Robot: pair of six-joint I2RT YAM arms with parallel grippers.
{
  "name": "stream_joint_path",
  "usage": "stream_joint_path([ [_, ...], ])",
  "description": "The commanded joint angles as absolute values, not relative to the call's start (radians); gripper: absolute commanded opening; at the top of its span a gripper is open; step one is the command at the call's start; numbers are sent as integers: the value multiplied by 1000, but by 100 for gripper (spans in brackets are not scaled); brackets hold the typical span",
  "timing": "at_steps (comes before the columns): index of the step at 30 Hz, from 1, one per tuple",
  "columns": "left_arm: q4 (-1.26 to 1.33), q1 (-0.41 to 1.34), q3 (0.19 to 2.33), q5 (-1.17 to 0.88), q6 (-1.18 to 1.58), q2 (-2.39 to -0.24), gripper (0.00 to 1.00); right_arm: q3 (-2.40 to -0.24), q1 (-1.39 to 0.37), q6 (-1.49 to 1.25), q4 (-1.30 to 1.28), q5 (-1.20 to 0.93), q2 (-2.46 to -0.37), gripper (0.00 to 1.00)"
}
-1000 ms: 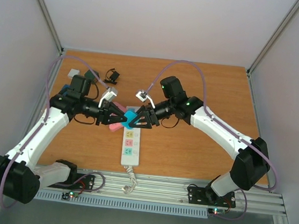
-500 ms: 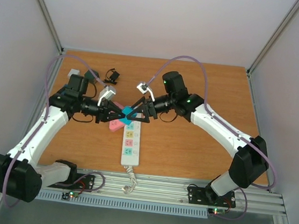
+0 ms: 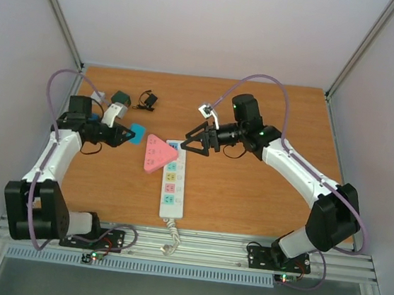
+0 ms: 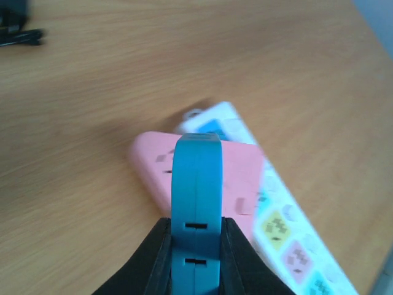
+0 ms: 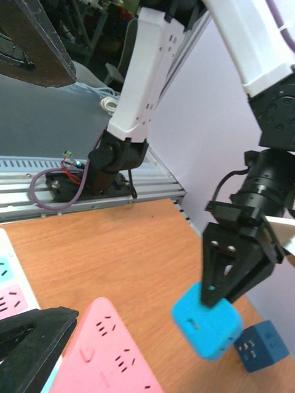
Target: Pull the plug off the socket
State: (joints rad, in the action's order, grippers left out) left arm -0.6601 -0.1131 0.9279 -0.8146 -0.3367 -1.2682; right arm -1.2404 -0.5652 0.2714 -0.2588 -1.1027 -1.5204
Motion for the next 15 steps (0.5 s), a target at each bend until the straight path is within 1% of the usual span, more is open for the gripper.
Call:
stream_joint_path([
  [1,-540,-191,930,-676,-314,-1349,1,-1202,-557,339,-288,-1077,-1506,99],
  [8,-490,-266,963,-601,-295,-1498,1,-1169,-557,374,-309,-1066,-1525,99],
  [15,-466,-304,1025,-618,-283,-1638,1,-1122,-556,381,-292,-1072,-1535,98],
])
